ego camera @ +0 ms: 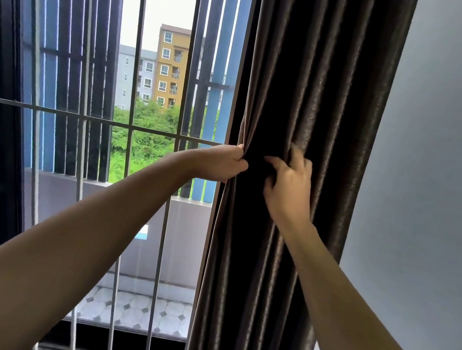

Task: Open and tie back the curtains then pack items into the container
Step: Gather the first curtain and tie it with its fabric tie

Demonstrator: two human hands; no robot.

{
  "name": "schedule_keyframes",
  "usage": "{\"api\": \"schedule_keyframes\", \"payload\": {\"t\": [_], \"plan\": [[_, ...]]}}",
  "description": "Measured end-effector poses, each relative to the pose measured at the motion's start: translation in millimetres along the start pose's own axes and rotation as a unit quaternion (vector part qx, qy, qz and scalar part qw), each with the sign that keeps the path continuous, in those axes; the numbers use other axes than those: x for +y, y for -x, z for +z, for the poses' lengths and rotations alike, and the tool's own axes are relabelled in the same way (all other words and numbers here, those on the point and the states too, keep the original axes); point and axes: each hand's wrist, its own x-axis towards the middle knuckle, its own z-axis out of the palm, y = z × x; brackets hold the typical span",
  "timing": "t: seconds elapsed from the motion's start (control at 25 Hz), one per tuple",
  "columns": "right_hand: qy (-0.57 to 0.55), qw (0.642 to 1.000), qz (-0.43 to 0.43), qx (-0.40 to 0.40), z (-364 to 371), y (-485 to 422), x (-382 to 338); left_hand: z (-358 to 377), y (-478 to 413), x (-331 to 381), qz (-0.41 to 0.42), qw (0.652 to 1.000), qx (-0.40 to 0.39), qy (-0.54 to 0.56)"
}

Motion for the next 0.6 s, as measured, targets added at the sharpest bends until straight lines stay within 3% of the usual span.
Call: {"api": "schedule_keyframes", "payload": {"t": [0.32,0.6], "plan": [[-0.079,0.995,0.006,-0.056,57,120,2,5,-8,-1,-0.027,0.999,-0.006,0.034],[-0.070,0.994,-0.027,-0.080,65,144,0,13,-11,16,-0.030,0.996,-0.022,0.079]]}}
